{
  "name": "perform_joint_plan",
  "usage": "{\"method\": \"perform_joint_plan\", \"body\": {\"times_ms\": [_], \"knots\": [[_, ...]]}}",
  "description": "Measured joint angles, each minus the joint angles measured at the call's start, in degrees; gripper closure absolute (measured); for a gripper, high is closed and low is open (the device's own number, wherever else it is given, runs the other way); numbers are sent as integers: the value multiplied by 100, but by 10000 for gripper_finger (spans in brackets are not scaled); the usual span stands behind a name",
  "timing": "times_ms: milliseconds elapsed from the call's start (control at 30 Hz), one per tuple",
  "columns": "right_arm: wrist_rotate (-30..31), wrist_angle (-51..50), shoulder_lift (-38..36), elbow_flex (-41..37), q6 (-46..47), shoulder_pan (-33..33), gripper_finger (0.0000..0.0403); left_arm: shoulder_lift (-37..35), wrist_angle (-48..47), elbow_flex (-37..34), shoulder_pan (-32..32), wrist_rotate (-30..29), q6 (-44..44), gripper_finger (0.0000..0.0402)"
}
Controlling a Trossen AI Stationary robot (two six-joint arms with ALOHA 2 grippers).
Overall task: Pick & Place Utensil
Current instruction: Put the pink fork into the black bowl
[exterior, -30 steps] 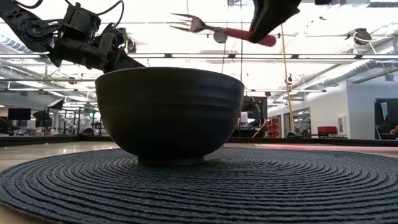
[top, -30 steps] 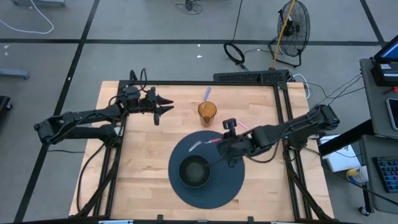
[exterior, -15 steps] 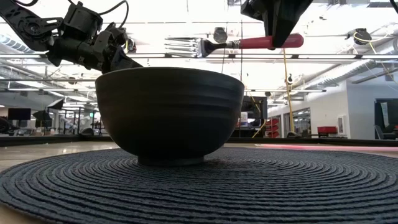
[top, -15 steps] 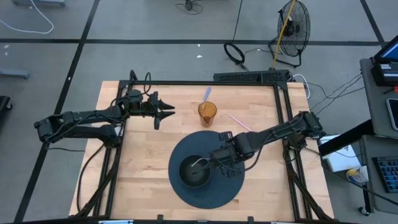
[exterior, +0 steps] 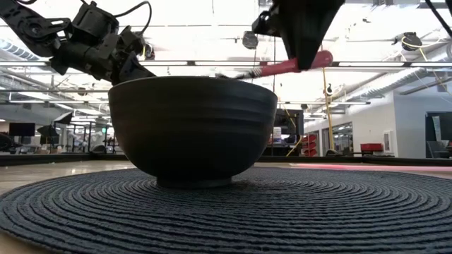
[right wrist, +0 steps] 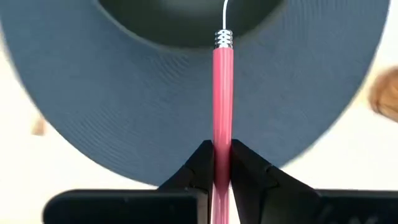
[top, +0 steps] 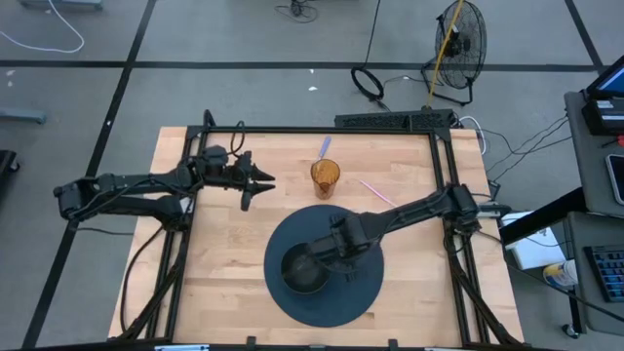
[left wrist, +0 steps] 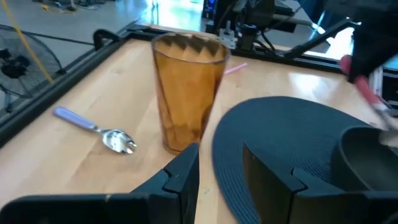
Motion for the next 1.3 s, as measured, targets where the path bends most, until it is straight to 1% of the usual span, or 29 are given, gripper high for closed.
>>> {"method": "perform_joint_plan", "body": {"times_ms": [133,233,367,700,1033,1200,1300], "knots": [[-7,-98,211,239,-80,-29,378,0,-16,0,-145,-1,4,273],[-173,-63,365,436,-135,-36,377,0,-14,0,-215,-5,5,273],[-160,-56,552,532,-293,-39,378,0,-23,0,-258,-6,4,273],[-136,126,545,538,-282,-43,376,0,-66,0,-393,-9,-4,273],[-142,226,543,531,-282,-68,375,2,-64,0,-398,-9,-24,273],[-309,354,537,239,-271,-107,372,0,-66,0,-398,-9,-34,273],[-304,376,543,99,-256,-111,375,0,-66,0,-398,-9,-37,273]]}}
